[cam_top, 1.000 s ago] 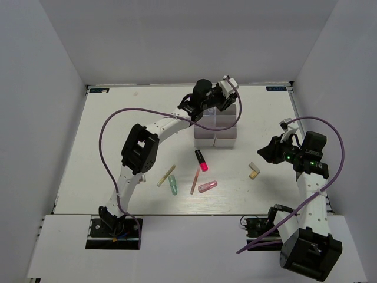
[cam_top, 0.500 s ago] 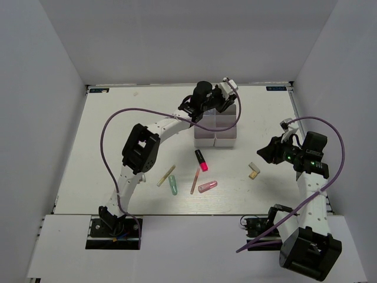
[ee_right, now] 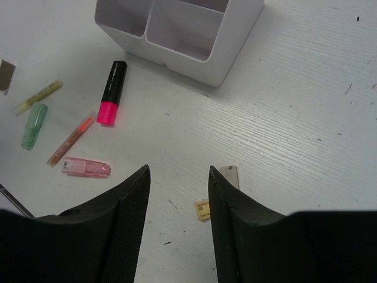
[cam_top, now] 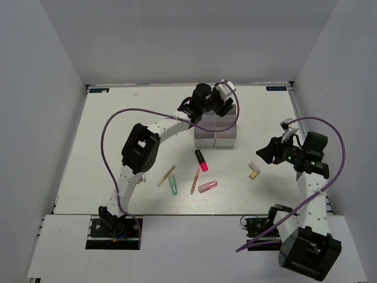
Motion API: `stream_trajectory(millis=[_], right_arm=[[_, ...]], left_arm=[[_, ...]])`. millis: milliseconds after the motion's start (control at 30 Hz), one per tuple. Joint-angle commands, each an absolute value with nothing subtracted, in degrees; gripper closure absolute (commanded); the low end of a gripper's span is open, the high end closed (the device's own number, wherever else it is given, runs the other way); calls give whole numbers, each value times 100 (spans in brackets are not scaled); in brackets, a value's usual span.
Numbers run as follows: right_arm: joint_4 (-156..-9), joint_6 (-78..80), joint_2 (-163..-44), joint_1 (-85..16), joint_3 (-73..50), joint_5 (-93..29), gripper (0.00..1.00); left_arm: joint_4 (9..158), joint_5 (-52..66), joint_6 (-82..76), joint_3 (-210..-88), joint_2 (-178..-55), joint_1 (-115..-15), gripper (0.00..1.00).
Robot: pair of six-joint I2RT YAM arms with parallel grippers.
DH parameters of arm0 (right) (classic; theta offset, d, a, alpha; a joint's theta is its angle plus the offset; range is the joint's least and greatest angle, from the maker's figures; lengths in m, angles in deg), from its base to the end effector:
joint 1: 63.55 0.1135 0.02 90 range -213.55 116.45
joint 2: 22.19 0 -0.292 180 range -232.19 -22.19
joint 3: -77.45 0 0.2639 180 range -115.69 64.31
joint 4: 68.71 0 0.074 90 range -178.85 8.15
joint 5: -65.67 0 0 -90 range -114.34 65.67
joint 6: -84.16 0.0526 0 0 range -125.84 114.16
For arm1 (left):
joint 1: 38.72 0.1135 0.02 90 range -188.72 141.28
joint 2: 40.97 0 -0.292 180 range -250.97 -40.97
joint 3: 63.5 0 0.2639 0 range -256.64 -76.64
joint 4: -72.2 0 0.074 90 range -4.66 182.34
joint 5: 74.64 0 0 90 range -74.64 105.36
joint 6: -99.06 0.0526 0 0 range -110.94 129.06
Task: Sort the stationery into containers
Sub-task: Place the pen in the storage box, then pick up the pen from the center of the board.
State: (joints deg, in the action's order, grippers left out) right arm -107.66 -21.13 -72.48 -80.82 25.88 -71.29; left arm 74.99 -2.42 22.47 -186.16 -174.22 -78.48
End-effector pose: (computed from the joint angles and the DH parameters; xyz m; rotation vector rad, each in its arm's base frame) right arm 0.1874 -0.0180 0.2769 -0.3924 2.0080 0.5588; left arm 0.4511 -0.3962 0.2490 1.0160 1.5275 -0.6051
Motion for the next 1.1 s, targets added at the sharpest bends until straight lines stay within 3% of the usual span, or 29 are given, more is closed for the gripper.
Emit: stream_trajectory(millis=[0, 133, 167, 233, 333, 367, 400, 467, 500, 633, 733, 933, 967, 1067], right_arm=[[-10778, -2175, -7168, -8130, 2582, -7320, 50], [-10796, -2175, -7124, -8156, 2573, -7381, 50], [-10796, -2183, -7106, -8148, 2573, -7417, 67], [-10839, -2166, -7123, -8148, 2538, -7469, 100], [-11199, -2534, -7342, -8087, 2407, -8057, 100], [-11635, -2761, -7439, -8069, 2267, -8224, 100], [-11813, -2868, -7536, -8016, 2091, -8652, 73], [-12631, -3386, -8010, -7832, 1748, -8787, 53], [-12728, -3553, -8220, -7762, 1538, -8771, 44], [-12835, -3407, -8600, -7208, 1185, -7965, 42], [-12405, -2949, -8644, -6374, 930, -6990, 43], [-12307, -2113, -9074, -4625, 7, -5169, 46], [-12333, -2035, -9223, -3997, -37, -4984, 46], [-12395, -2051, -9592, -3438, -117, -4080, 46]], left_arm=[[7488, -231, 2137, -18625, -16850, -7809, 32], [7462, -231, 2058, -18607, -16569, -7862, 37], [7453, -213, 2040, -18511, -16325, -7879, 43], [7462, -65, 1900, -18344, -16078, -7950, 70], [7961, 599, 1426, -17773, -15156, -8090, 93], [8198, 839, 1268, -17572, -14754, -8134, 93], [9166, 1059, 649, -17378, -14367, -8239, 93], [9744, 1955, -126, -17017, -13820, -8257, 96], [10852, 2393, -592, -16842, -13513, -8266, 98], [12900, 2802, -1773, -15958, -12554, -7889, 85], [13595, 2555, -2010, -14843, -11772, -7406, 50], [13834, 2396, -2021, -13256, -10347, -6667, 33], [13851, 2493, -1968, -13080, -10076, -6597, 29], [13939, 2643, -1854, -12736, -9451, -6342, 16]])
